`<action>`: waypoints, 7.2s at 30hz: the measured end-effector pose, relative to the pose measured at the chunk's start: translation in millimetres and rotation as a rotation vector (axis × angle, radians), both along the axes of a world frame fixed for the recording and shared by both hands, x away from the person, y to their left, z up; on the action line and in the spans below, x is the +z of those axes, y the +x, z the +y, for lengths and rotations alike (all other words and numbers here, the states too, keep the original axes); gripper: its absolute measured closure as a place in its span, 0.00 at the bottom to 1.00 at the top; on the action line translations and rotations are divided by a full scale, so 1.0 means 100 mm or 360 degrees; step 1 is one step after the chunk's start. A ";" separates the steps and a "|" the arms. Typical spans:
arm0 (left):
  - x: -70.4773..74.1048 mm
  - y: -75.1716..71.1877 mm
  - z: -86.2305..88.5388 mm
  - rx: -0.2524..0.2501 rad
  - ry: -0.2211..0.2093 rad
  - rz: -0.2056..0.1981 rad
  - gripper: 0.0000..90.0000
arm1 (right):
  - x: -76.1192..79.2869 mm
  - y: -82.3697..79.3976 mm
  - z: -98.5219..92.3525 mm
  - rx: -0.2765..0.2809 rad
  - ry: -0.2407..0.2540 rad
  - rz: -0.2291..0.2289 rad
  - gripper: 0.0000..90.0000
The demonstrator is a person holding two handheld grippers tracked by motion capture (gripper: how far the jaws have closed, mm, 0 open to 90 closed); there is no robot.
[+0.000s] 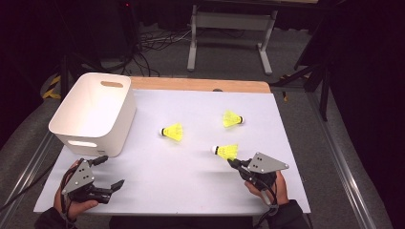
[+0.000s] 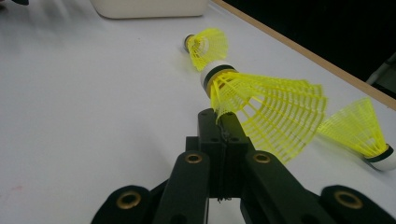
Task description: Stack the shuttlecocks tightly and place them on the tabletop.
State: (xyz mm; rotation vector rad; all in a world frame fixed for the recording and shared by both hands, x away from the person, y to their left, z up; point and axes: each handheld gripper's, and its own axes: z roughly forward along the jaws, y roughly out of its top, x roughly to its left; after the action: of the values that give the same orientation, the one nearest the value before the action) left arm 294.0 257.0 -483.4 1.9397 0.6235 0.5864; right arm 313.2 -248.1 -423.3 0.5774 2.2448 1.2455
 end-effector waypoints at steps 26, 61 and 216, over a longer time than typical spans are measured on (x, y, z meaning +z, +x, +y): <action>0.02 -0.04 0.05 -0.0004 0.0001 -0.0028 0.03 | 0.08 0.38 0.12 -0.0023 -0.0023 0.0021 1.00; 0.01 -0.03 0.05 -0.0047 0.0004 -0.0021 0.03 | -0.03 0.80 0.57 0.0048 -0.0067 0.0116 1.00; -0.05 -0.05 -0.01 -0.0128 0.0056 0.0017 0.04 | -0.06 0.82 1.18 -0.0003 -0.0161 0.0089 0.52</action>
State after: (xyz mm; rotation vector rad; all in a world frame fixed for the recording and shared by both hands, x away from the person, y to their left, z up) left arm 289.3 255.6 -488.4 1.9927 0.5424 0.5399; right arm 395.1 -129.9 -429.1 0.5823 2.3375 1.1204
